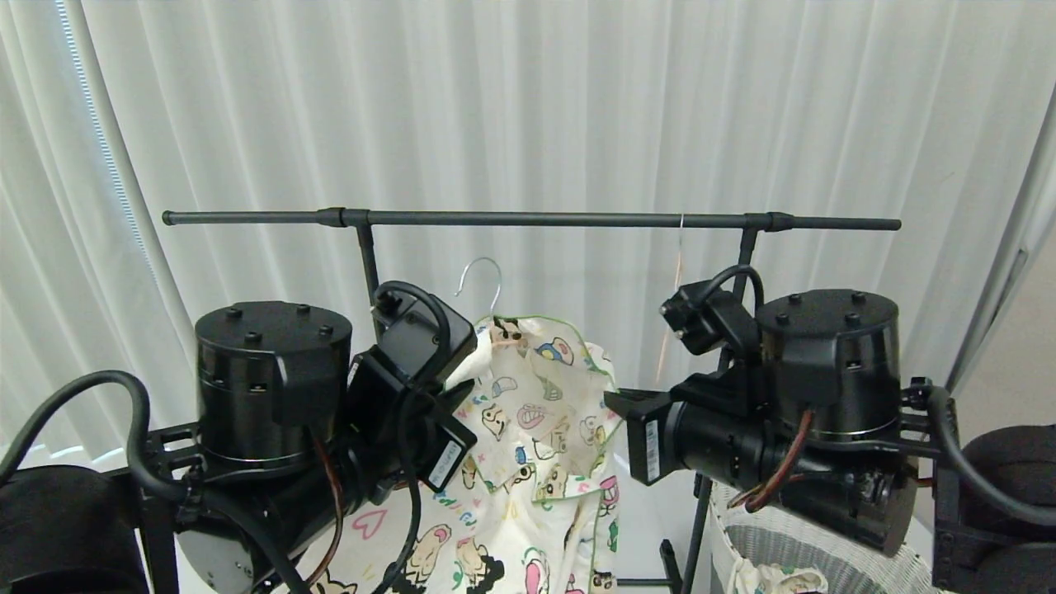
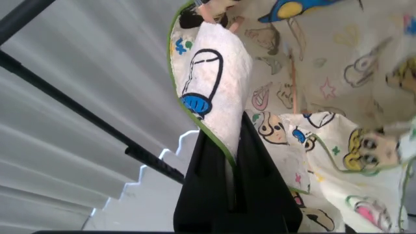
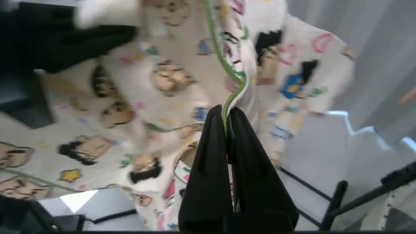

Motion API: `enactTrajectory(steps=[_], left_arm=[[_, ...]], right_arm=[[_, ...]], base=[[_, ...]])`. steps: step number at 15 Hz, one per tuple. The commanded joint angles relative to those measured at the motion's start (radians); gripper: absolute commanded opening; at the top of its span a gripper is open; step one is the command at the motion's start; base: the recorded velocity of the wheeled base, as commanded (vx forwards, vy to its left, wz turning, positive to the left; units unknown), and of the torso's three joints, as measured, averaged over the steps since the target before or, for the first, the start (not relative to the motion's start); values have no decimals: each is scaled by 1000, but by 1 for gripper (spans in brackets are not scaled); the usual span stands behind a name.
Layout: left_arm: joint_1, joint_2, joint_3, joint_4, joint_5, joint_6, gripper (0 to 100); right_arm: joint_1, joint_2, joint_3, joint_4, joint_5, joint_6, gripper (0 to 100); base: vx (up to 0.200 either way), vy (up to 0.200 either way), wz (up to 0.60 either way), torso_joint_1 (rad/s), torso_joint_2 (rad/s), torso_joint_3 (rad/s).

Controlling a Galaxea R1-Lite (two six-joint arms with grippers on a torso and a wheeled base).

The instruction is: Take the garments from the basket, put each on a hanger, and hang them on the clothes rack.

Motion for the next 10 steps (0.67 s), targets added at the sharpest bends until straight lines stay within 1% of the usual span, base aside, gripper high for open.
enactTrajectory(steps=[1,4,8,10], left_arm=[[-1,-20,1,1,-2,0,0],[-6,-66,9,1,-75,-8,0],[-14,-127,58,1,-183,-1,0],[-14,-132,64,1,-190,-1,0]], right_arm=[[-58,-29,32,1,15,-2,0],[-107,-29,91,-1,20,3,0],[-127,-29,164,-6,17,4,0],[-113,-30,198,-62,18,3,0]], base=[[0,0,0,0,0,0],[0,0,0,0,0,0],[0,0,0,0,0,0],[0,0,0,0,0,0]])
